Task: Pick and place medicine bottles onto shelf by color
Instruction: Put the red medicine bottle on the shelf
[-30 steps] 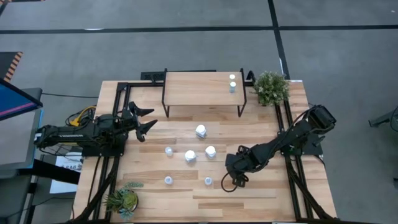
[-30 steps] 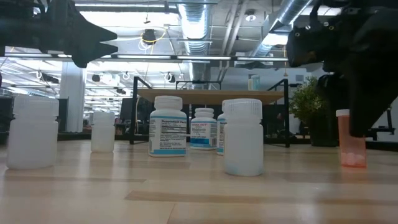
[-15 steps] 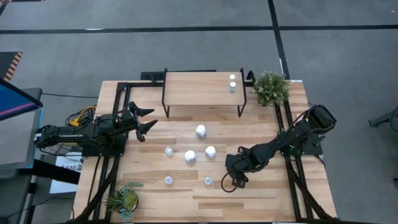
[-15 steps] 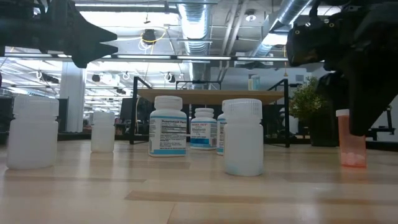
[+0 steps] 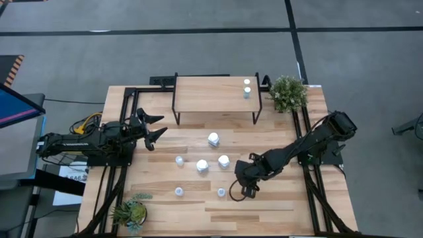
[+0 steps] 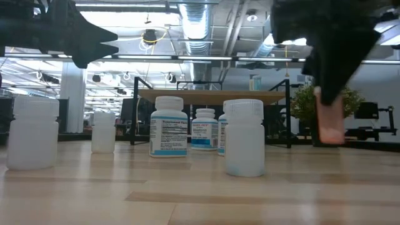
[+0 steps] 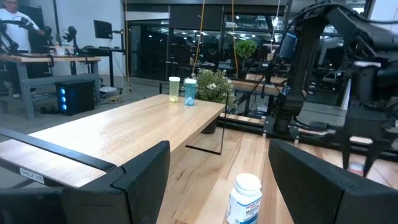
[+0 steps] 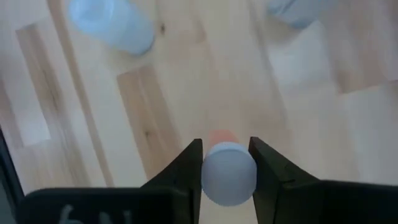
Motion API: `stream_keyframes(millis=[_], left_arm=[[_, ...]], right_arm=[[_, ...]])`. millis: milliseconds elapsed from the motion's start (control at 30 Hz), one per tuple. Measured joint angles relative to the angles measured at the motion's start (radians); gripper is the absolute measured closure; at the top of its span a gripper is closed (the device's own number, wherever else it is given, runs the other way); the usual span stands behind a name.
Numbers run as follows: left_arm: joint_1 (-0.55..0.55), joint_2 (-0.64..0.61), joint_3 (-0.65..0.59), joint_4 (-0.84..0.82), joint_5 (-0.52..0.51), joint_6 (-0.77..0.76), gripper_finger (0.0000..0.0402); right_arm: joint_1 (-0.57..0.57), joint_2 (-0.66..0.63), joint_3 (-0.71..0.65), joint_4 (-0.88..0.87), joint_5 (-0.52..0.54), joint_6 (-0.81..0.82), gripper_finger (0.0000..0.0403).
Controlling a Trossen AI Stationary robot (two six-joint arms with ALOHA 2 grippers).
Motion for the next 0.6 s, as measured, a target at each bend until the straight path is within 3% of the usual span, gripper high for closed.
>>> stream_keyframes(millis=[233, 600], left_arm=[[0.0, 0.0, 0.0, 0.0, 0.022, 0.0, 0.0141], [0.0, 0.0, 0.0, 0.0, 0.03, -0.001, 0.0141]], right_arm=[[-0.121, 0.0, 0.195, -0.189, 0.001, -0.14, 0.0283], [-0.44, -0.002, 0.488, -0.276, 0.002, -0.409, 0.0294]])
